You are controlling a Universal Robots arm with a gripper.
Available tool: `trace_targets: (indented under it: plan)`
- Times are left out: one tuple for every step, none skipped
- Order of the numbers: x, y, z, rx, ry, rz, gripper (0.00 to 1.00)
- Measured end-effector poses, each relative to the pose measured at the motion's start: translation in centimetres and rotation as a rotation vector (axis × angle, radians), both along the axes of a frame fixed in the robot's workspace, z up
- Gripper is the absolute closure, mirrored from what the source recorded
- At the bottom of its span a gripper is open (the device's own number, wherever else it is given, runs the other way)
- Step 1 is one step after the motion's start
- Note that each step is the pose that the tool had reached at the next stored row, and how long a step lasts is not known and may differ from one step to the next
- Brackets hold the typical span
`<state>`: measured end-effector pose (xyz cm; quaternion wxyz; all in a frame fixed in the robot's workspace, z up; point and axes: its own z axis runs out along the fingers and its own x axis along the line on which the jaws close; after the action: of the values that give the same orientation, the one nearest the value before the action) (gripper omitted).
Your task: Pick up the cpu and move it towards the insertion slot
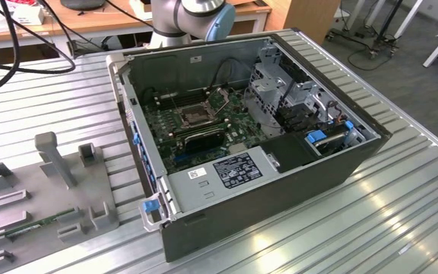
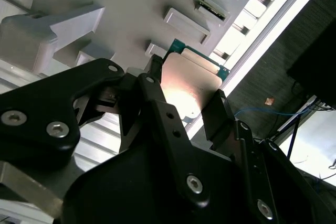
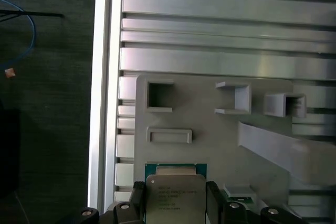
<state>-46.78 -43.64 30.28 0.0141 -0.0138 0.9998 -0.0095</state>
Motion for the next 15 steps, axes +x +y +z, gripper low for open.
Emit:
trace_targets:
  plan:
    - [0.00,0.00,0.10,0.0001,0.0000,0.000,0.45]
    - [0.00,0.00,0.19,0.0000,0.0000,0.000,0.45]
    - [0.00,0.00,0.25,0.0001,-0.0001,0.000,0.45]
    - [0.00,0.00,0.30,0.0001,-0.0002,0.000,0.45]
    - [0.00,0.00,0.34,0.0002,-0.0002,0.000,0.45]
    - [0.00,0.00,0.38,0.0001,-0.0002,0.000,0.45]
    - [0.00,0.00,0.40,0.0001,-0.0002,0.000,0.45]
    - [0.00,0.00,0.41,0.0001,-0.0002,0.000,0.45]
    - [0.00,0.00,0.42,0.0001,-0.0002,0.000,0.45]
    - [0.00,0.00,0.43,0.0001,-0.0001,0.000,0.45]
    - [0.00,0.00,0.44,0.0001,-0.0001,0.000,0.45]
    - [0.00,0.00,0.47,0.0001,-0.0001,0.000,0.45]
    - [0.00,0.00,0.50,0.0000,0.0000,0.000,0.45]
    - [0.00,0.00,0.55,-0.0001,0.0001,0.000,0.45]
    - [0.00,0.00,0.59,0.0000,0.0001,0.000,0.45]
